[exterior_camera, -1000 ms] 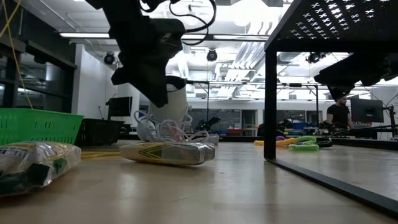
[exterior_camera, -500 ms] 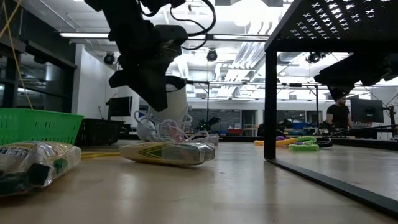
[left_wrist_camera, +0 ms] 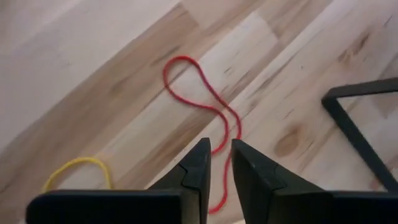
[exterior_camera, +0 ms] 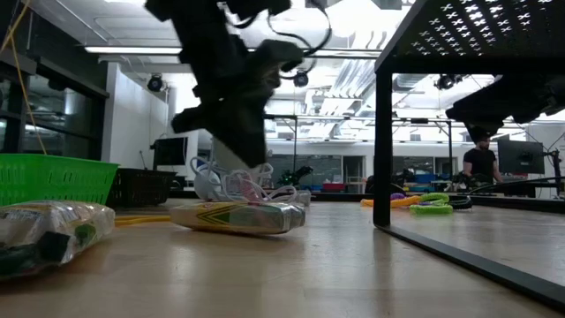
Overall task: Pick & Place Office Desk Supplies
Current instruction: Put the red rubber band into the gray bin
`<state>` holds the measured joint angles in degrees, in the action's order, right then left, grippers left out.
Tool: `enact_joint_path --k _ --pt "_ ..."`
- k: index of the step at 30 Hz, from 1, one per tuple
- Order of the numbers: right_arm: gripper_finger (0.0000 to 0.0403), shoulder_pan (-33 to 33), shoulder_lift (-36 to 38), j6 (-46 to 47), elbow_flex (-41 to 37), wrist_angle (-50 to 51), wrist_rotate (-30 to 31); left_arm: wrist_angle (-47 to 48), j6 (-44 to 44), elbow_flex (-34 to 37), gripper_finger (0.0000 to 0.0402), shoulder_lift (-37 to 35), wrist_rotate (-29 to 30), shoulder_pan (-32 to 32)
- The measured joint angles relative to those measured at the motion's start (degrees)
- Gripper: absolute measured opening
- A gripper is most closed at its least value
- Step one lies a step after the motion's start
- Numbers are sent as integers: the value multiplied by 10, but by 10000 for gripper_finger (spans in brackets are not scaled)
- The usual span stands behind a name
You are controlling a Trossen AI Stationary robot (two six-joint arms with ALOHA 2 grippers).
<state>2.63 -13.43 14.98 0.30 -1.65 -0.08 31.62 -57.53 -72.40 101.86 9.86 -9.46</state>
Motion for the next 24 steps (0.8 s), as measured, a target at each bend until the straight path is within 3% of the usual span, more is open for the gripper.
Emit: enact_joint_path --k 5,11,24 --pt "73 0 -5 0 0 1 0 57 -13 -67 57 44 5 -6" --pt "73 0 -9 0 0 1 -1 57 -10 -122 57 90 11 -6" --pt "73 0 -9 0 0 1 -1 58 18 -129 58 115 20 -6"
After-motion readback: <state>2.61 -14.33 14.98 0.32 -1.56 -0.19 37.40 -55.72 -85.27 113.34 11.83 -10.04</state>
